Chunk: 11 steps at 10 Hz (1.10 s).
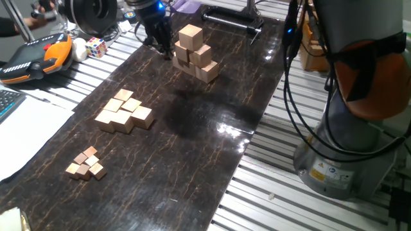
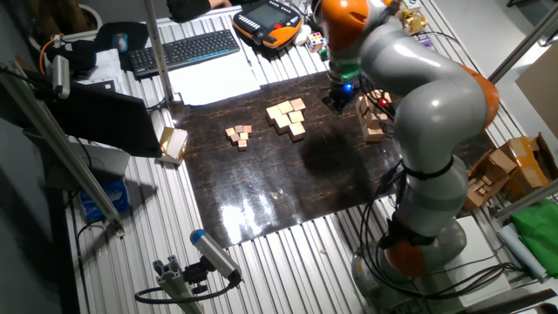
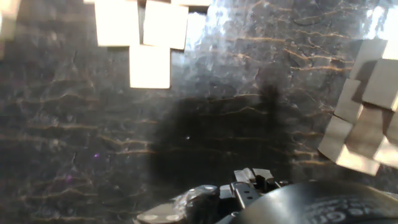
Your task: Stack the blocks into a pyramid shape
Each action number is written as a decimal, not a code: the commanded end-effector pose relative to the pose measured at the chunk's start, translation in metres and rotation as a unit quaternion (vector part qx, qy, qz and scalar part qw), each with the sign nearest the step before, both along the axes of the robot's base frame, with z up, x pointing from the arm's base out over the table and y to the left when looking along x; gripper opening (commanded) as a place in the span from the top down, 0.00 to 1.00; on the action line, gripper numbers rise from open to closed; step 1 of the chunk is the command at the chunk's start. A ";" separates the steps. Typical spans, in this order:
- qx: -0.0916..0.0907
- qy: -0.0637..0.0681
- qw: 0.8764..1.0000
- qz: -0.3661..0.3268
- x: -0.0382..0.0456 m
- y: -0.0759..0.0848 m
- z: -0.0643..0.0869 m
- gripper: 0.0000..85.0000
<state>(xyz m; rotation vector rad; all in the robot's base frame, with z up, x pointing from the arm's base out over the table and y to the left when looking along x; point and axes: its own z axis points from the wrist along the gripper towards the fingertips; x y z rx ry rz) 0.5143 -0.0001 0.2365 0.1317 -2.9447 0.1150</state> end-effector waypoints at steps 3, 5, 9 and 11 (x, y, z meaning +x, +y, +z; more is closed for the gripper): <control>-0.003 0.010 0.999 -0.043 0.0000 0.001 -0.001 0.99; 0.000 0.009 1.000 -0.028 0.0000 0.001 -0.001 0.99; 0.024 0.019 0.998 -0.060 0.0012 0.003 -0.002 0.94; 0.020 0.020 0.997 -0.069 0.0176 0.028 -0.015 0.69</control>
